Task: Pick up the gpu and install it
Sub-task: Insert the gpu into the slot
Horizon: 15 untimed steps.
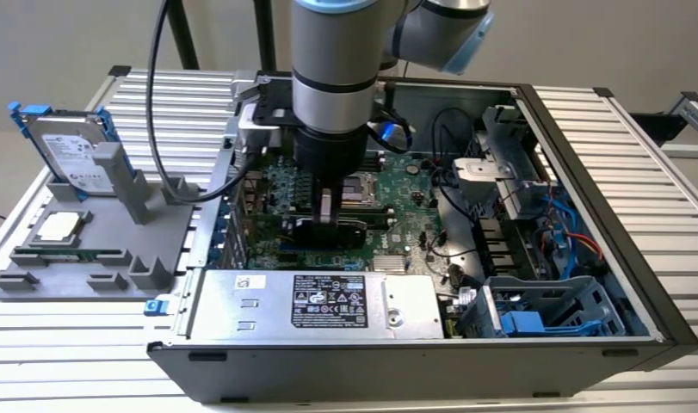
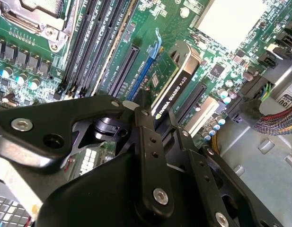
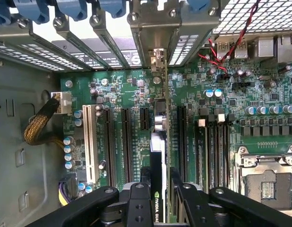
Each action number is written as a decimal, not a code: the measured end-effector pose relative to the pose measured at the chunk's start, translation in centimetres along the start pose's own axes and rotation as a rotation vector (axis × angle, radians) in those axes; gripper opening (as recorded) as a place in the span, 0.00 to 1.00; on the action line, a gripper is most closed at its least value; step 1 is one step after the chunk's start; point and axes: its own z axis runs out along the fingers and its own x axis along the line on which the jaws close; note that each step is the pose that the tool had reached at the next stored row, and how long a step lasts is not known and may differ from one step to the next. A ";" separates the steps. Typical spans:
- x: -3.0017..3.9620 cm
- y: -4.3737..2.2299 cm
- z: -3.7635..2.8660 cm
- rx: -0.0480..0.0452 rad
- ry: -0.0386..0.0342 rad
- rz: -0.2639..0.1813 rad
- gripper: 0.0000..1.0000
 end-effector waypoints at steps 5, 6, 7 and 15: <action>0.00 0.04 0.28 -0.0007 0.0004 0.000 0.00; 0.00 0.04 0.43 -0.0006 0.0009 0.000 0.00; 0.00 0.04 0.57 -0.0010 0.0014 0.000 0.00; -0.02 0.04 0.91 -0.0007 0.0005 0.001 0.00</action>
